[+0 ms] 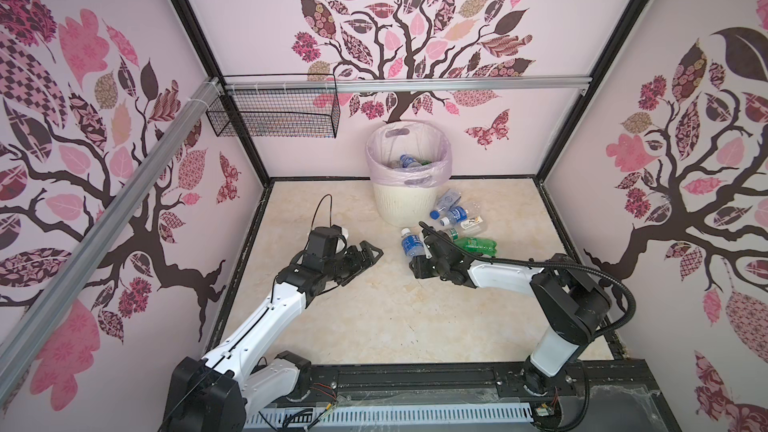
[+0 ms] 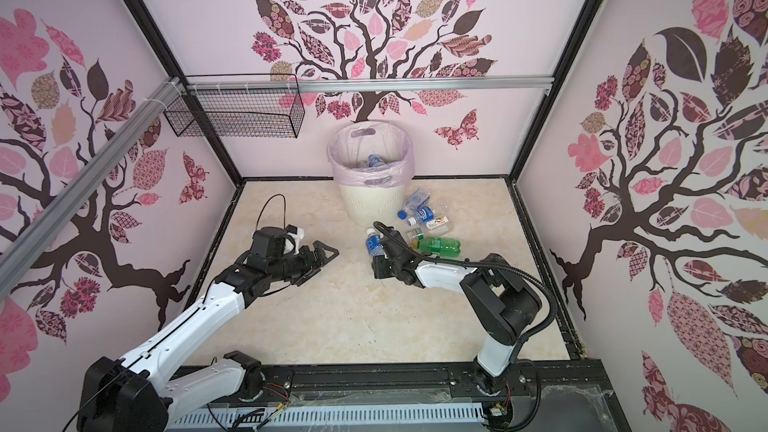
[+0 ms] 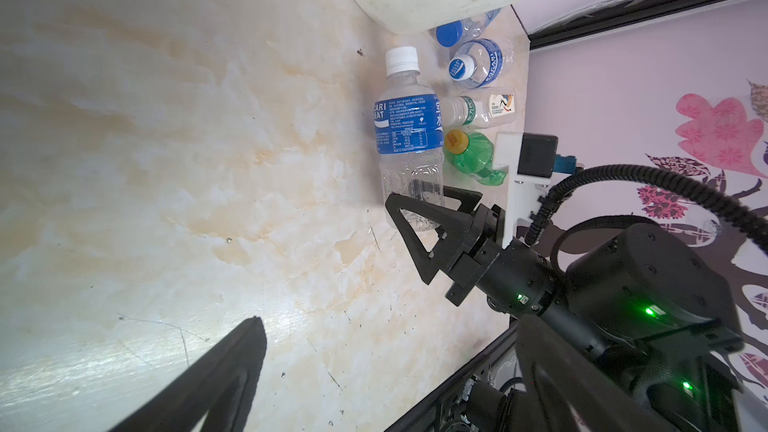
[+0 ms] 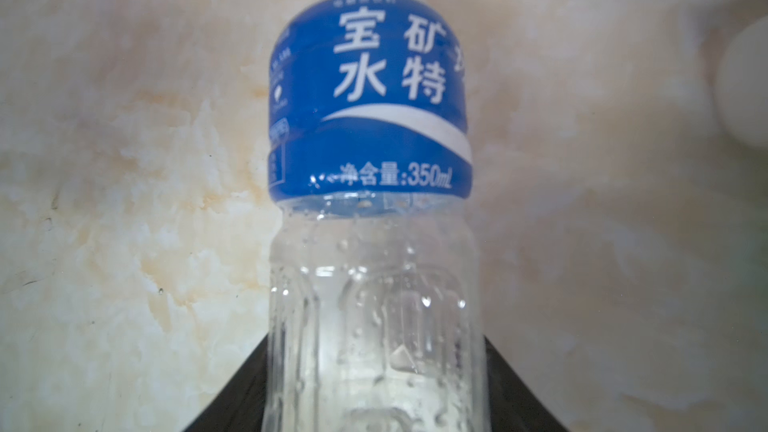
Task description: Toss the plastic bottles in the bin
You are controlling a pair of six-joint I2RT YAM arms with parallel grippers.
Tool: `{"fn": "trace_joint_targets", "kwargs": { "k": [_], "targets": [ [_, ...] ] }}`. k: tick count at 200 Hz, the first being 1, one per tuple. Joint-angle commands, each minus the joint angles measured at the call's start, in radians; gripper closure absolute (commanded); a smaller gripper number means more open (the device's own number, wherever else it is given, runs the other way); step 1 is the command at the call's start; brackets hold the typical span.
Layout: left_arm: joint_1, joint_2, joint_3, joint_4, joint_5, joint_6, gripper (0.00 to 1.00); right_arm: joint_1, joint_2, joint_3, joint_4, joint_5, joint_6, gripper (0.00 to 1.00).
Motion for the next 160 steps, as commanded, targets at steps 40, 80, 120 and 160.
{"fn": "trace_joint_targets", "kwargs": {
  "k": [40, 80, 120, 160],
  "targets": [
    [0.008, 0.090, 0.057, 0.140, 0.104, -0.106, 0.03, 0.007, -0.198, -0.049, -0.048, -0.026, -0.007, 0.51],
    [0.009, 0.188, 0.170, 0.154, 0.154, -0.123, 0.03, 0.010, -0.308, -0.057, -0.061, -0.052, -0.006, 0.51],
    [0.007, 0.273, 0.252, 0.219, 0.222, -0.153, 0.03, 0.025, -0.360, -0.048, -0.059, -0.100, -0.037, 0.51],
    [-0.008, 0.305, 0.261, 0.252, 0.244, -0.161, 0.03, 0.066, -0.353, -0.020, -0.046, -0.110, -0.066, 0.51]
  ]
}}
